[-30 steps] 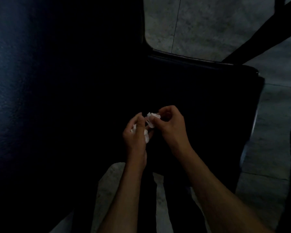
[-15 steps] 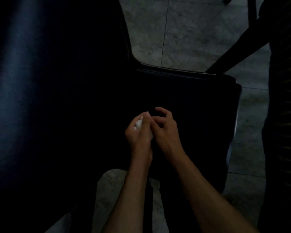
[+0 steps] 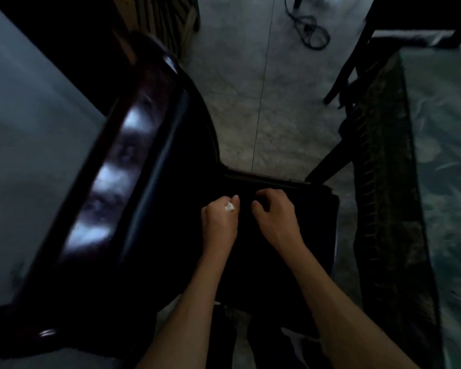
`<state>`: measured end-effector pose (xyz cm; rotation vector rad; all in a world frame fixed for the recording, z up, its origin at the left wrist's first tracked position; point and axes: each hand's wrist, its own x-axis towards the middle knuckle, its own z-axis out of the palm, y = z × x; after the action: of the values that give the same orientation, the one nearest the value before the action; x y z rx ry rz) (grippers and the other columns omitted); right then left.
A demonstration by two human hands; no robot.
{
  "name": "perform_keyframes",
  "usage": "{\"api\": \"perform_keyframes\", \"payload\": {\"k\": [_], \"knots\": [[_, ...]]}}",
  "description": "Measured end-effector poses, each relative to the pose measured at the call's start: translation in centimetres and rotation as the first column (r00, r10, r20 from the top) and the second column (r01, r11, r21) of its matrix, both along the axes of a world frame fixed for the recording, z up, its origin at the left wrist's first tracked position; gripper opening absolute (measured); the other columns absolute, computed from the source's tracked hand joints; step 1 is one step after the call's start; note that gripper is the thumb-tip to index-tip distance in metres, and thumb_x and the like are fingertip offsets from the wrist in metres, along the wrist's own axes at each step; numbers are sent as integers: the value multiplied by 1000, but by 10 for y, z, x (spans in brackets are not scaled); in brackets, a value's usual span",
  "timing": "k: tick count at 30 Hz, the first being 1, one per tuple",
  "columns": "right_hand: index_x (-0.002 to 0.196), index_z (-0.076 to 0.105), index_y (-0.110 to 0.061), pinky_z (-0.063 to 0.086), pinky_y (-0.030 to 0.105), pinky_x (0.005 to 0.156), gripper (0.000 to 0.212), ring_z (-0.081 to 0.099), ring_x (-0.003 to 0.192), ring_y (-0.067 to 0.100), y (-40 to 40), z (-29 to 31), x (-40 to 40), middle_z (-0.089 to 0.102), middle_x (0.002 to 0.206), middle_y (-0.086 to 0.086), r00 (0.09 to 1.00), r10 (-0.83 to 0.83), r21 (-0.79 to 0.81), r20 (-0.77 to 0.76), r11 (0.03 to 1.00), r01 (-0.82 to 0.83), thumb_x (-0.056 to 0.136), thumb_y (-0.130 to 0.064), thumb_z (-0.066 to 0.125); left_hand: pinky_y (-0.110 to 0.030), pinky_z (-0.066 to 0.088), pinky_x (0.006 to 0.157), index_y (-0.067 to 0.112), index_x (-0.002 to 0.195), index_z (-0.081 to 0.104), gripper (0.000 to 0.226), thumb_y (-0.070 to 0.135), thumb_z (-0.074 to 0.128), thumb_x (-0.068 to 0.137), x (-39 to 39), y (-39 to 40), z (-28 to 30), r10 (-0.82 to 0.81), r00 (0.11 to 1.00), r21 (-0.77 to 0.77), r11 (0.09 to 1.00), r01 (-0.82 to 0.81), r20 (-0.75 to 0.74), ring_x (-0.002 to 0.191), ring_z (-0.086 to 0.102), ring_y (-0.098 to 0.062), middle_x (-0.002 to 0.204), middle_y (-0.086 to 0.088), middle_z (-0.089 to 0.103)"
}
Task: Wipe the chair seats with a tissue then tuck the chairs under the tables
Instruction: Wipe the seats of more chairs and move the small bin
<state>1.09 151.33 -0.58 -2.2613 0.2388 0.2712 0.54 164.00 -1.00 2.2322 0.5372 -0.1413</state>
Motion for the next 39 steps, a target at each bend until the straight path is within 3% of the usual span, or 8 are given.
{"api": "perform_keyframes", "payload": {"k": [5, 11, 16, 19, 23, 30, 34, 39], "knots": [[114, 62, -15, 46, 43, 86, 31, 53, 107, 31, 3, 79, 8, 56, 118, 7, 981, 135, -223, 138, 970, -102, 89, -34, 59, -36, 44, 62, 9, 73, 60, 33, 30, 53, 97, 10, 15, 88, -172, 976, 151, 977, 152, 137, 73, 62, -35, 77, -13, 66], [125, 57, -20, 41, 47, 95, 42, 48, 120, 31, 14, 169, 14, 52, 132, 4, 951, 224, -336, 214, 931, -144, 87, -38, 58, -43, 44, 62, 8, 73, 54, 31, 28, 53, 97, 11, 40, 181, -296, 924, 381, 905, 190, 243, 74, 61, -38, 79, -14, 61], [128, 54, -21, 39, 47, 97, 45, 46, 121, 30, 42, 223, 26, 49, 134, 2, 929, 226, -379, 293, 919, -104, 88, -42, 55, -34, 32, 60, 15, 69, 48, 33, 32, 51, 96, 26, 69, 234, -323, 893, 413, 893, 177, 314, 74, 60, -35, 76, -10, 58], [128, 53, -21, 38, 46, 96, 46, 46, 122, 30, 68, 241, 34, 49, 134, 1, 924, 208, -403, 320, 913, -66, 89, -45, 53, -32, 29, 58, 21, 68, 41, 33, 33, 54, 96, 39, 95, 255, -375, 865, 431, 876, 215, 332, 72, 60, -34, 72, -5, 50], [127, 51, -22, 38, 45, 94, 48, 46, 120, 30, 106, 259, 42, 48, 134, 1, 930, 177, -456, 323, 890, -11, 89, -51, 48, -27, 26, 52, 23, 73, 46, 29, 38, 54, 96, 55, 134, 275, -473, 818, 498, 822, 277, 327, 68, 59, -24, 74, 7, 38], [127, 51, -20, 37, 46, 97, 49, 44, 124, 30, 152, 284, 36, 49, 135, 3, 928, 78, -487, 364, 865, 118, 89, -51, 50, -30, 32, 59, 11, 87, 63, 31, 41, 57, 94, 71, 183, 297, -572, 734, 484, 791, 374, 366, 75, 60, -27, 85, -6, 59], [128, 50, -19, 38, 46, 97, 52, 45, 123, 30, 163, 294, 30, 50, 135, 4, 922, 65, -508, 381, 848, 150, 88, -52, 48, -31, 37, 57, 14, 84, 61, 30, 42, 57, 94, 69, 199, 306, -556, 732, 453, 810, 371, 394, 70, 57, -22, 82, -2, 56], [133, 46, -19, 37, 47, 100, 56, 42, 127, 30, 167, 295, 27, 47, 139, 5, 913, 64, -510, 403, 844, 166, 88, -52, 49, -22, 22, 49, 22, 75, 48, 30, 42, 58, 94, 70, 211, 310, -598, 702, 487, 779, 394, 388, 63, 43, -12, 76, 6, 43]]}}
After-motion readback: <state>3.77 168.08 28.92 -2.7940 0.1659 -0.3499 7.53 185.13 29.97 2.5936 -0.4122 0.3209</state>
